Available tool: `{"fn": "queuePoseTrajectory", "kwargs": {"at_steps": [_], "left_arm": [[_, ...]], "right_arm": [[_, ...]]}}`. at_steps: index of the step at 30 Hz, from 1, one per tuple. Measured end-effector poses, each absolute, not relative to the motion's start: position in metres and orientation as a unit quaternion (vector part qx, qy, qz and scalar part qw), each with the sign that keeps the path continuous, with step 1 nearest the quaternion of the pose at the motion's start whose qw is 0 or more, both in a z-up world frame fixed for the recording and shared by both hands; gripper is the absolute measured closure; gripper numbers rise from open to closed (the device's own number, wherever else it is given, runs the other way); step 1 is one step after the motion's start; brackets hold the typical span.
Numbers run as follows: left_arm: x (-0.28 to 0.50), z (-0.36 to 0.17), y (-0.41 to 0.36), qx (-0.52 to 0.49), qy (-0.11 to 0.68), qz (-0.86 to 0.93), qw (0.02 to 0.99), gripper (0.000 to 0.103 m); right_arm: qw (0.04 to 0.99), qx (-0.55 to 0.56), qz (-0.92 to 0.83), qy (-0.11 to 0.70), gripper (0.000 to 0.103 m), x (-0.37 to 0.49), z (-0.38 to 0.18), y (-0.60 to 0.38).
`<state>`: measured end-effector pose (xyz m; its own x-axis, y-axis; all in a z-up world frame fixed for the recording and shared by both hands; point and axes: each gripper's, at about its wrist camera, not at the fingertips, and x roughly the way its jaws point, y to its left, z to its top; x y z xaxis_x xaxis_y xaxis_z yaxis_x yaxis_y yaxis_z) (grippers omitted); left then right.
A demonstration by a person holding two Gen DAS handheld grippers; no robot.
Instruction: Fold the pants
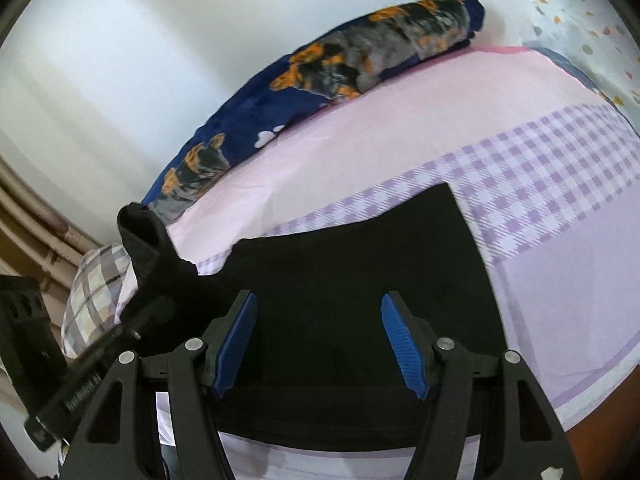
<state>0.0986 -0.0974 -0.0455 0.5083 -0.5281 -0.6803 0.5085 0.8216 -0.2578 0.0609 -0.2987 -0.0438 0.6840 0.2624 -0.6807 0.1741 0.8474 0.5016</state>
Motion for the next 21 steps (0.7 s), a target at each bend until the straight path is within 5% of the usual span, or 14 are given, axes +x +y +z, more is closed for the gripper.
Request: {"fn": "queuePoseTrajectory", "kwargs": {"at_steps": [14,21], "left_arm": [[0.082,-0.093,-0.157,0.06,0.453,-0.346,0.819,0.084],[0.064,-0.081,-0.16,0.073,0.428,-0.375,0.819,0.07]], "right_arm": [[0.856,0.303,0.037,0.418,0.04,0.062,-0.072,-0.319],[0.848,0.306,0.038,0.432,0.04,0.064,-0.082,-0.319]]}}
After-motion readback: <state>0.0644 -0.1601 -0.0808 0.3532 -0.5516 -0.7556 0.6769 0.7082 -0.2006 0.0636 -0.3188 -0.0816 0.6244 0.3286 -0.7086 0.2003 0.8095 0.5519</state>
